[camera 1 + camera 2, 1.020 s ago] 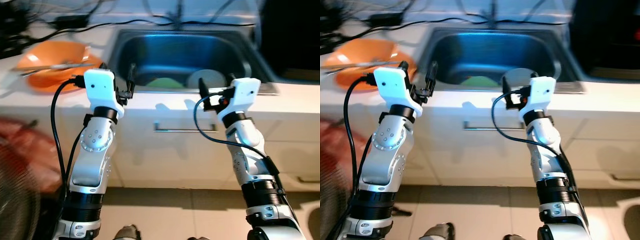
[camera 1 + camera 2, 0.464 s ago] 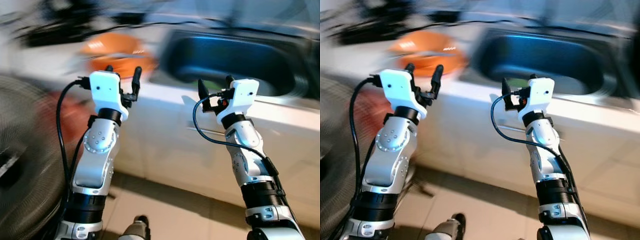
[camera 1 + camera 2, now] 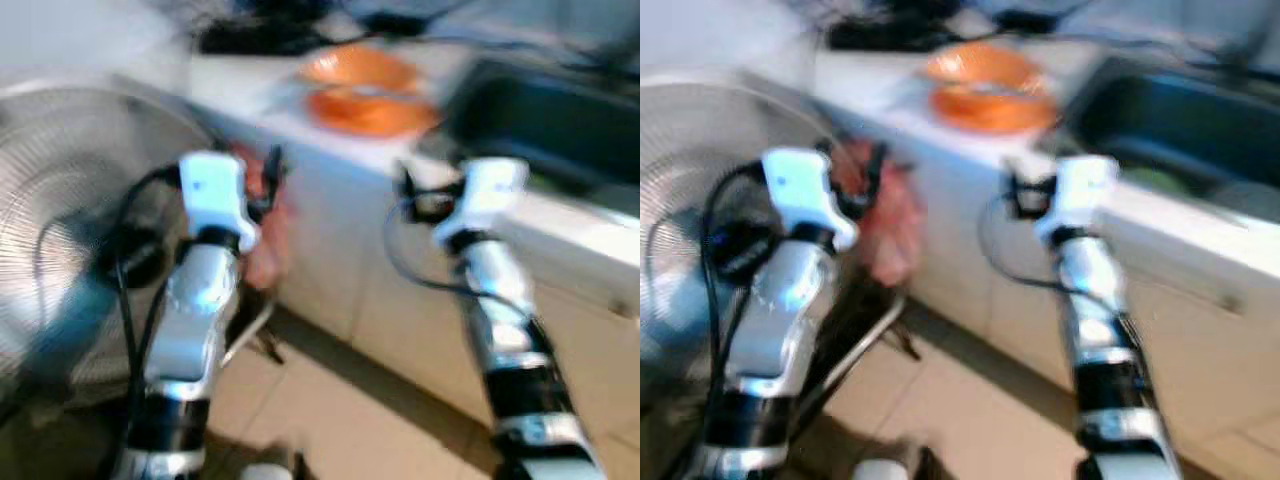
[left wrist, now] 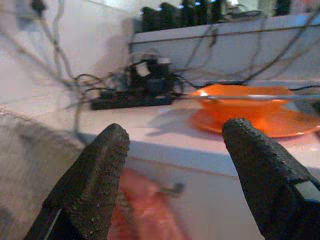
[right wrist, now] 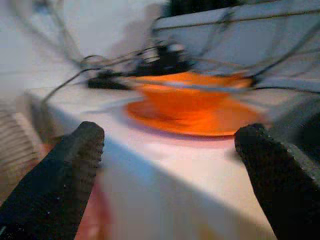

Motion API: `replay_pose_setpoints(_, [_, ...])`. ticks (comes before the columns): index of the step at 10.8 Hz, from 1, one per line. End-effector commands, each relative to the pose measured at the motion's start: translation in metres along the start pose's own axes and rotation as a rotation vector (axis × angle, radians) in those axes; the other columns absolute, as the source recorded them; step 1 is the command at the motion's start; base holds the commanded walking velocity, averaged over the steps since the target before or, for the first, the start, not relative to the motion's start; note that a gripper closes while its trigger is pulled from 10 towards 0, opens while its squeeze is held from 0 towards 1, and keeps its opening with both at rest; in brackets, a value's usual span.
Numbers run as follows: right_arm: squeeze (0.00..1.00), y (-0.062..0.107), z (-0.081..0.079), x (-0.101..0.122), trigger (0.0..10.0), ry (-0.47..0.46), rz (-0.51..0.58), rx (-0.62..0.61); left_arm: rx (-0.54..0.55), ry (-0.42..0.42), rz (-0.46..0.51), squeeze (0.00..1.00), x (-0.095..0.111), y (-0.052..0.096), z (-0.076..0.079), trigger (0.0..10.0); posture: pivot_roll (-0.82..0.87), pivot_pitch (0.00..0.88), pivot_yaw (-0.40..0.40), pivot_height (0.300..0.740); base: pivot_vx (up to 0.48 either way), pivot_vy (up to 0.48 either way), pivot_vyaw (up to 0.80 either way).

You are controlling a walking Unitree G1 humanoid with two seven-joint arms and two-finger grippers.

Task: Kitchen organization

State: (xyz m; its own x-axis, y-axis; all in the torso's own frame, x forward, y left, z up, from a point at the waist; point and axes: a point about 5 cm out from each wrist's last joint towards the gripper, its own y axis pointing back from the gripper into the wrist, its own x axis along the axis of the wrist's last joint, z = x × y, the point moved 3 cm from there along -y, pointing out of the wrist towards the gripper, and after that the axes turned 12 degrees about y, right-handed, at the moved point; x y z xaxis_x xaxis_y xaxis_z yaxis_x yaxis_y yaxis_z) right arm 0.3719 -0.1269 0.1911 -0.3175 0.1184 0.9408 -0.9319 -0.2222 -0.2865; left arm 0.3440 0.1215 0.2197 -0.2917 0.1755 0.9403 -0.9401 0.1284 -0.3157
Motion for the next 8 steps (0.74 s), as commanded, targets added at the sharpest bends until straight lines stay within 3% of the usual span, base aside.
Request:
replay_pose_setpoints(1, [0.00, 0.001, 0.008, 0.001, 10.0, 0.011, -0.004, -0.018, -0.010, -0.002, 0.001, 0.00, 0.002, -0.001, 0.004, 10.0, 0.06, 0.120, 0.032, 0.740, 0.000, 0.000, 0.00])
replay_pose_setpoints(8, [0.00, 0.000, 0.009, 0.000, 10.0, 0.016, -0.014, -0.018, 0.056, -0.042, -0.026, 0.00, -0.003, 0.000, -0.009, 10.0, 0.07, 0.126, 0.031, 0.740, 0.000, 0.000, 0.00])
